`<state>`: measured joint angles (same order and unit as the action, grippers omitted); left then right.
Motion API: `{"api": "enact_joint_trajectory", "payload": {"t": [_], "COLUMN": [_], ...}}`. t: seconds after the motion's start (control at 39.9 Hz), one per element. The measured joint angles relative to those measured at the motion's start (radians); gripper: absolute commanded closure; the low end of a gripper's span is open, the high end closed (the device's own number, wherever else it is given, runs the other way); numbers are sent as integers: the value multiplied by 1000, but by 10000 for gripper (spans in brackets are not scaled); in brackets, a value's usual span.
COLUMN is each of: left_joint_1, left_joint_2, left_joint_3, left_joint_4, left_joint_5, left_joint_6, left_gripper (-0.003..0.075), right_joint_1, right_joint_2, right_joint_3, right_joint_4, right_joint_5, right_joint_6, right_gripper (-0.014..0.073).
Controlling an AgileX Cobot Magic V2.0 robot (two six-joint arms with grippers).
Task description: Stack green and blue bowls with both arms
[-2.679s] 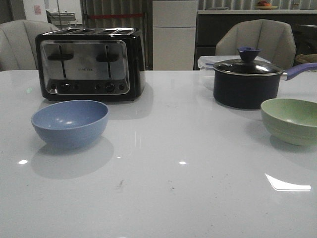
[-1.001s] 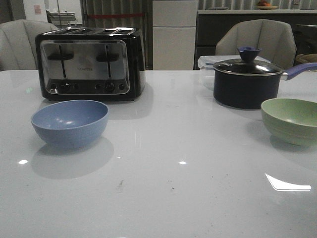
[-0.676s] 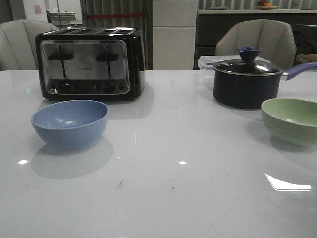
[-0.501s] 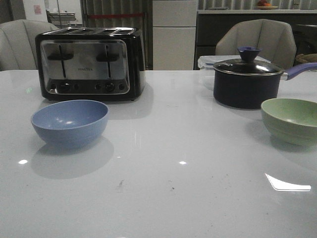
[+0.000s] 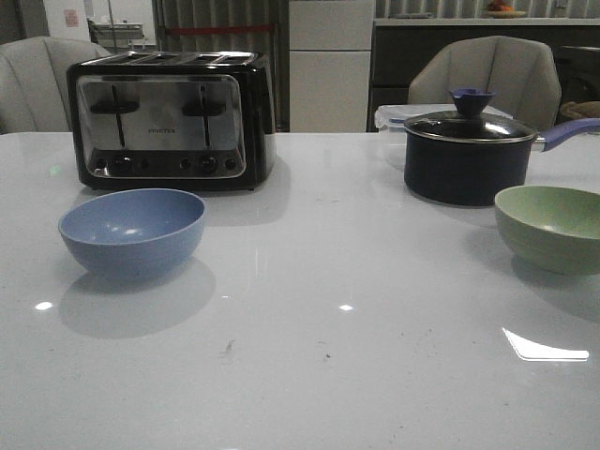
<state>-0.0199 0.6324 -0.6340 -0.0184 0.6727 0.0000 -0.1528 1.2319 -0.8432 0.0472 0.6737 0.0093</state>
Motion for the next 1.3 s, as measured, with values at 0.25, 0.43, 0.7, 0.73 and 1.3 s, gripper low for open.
{"api": "enact_joint_trajectory", "payload": {"t": [0.25,0.43,0.7,0.73,1.3], "left_joint_1": [0,0,0,0,0], "left_joint_2": [0,0,0,0,0], "left_joint_3": [0,0,0,0,0], "left_joint_4": [0,0,0,0,0], "left_joint_5": [0,0,0,0,0], "left_joint_6": [0,0,0,0,0], "left_gripper": [283,284,283,283,283], "right_joint_1": [-27,-27,-27,-27,-27], "right_joint_2": [313,504,707,715,728], "right_joint_3": [-227,-372,-543,-552,-575], "right_joint_4": [30,41,54,56,110], "right_joint_5": [46,91,163,167,186], "right_joint_6": [-47,-76,-95,-97,-136], "right_gripper": [-30,-30,-4,13,526]}}
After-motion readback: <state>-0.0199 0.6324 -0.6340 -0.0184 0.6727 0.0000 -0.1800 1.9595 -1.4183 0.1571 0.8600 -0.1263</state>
